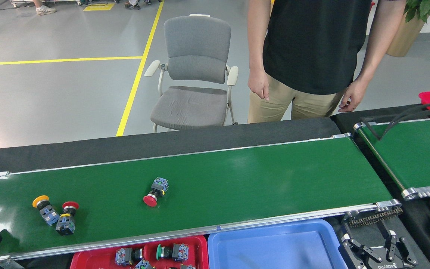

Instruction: Pick switch part from conveyor to tray

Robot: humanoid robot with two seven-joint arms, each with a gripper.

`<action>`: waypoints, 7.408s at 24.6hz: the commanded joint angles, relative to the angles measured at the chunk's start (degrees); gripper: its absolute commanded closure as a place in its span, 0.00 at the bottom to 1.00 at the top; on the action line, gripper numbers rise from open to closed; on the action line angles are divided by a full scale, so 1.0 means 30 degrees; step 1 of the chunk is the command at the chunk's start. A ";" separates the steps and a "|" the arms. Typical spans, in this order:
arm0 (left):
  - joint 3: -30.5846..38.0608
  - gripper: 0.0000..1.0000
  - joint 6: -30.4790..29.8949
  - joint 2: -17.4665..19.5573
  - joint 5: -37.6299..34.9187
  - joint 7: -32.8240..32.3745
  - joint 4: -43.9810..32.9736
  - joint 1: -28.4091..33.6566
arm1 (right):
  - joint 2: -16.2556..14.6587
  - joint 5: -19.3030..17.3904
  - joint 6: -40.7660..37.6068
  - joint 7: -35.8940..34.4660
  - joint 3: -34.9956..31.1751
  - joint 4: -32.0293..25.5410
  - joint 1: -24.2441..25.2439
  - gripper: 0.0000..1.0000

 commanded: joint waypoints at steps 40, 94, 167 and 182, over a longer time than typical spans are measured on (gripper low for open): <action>-1.0064 0.96 -0.2849 -0.6551 -0.0250 -0.0598 -1.4100 0.2246 | -0.0169 -0.0080 -0.0209 0.0598 -0.0958 -0.0350 -0.0204 0.00; 0.2415 0.00 -0.5251 -0.1660 -0.0369 -0.1828 -0.3670 0.0576 | 0.0388 0.0037 -0.0912 0.0716 -0.1983 -0.1493 0.0382 0.00; 0.1799 0.01 -0.0886 -0.5381 -0.1189 -0.0012 -1.1903 0.7285 | 0.1325 -0.0051 -0.1527 0.0686 -0.2686 -0.1756 0.1261 0.00; 0.1389 0.00 -0.1149 -0.5029 -0.1219 0.0017 -1.1873 0.7314 | 0.1442 -0.0051 -0.1498 0.0921 -0.3067 -0.1756 0.1612 0.00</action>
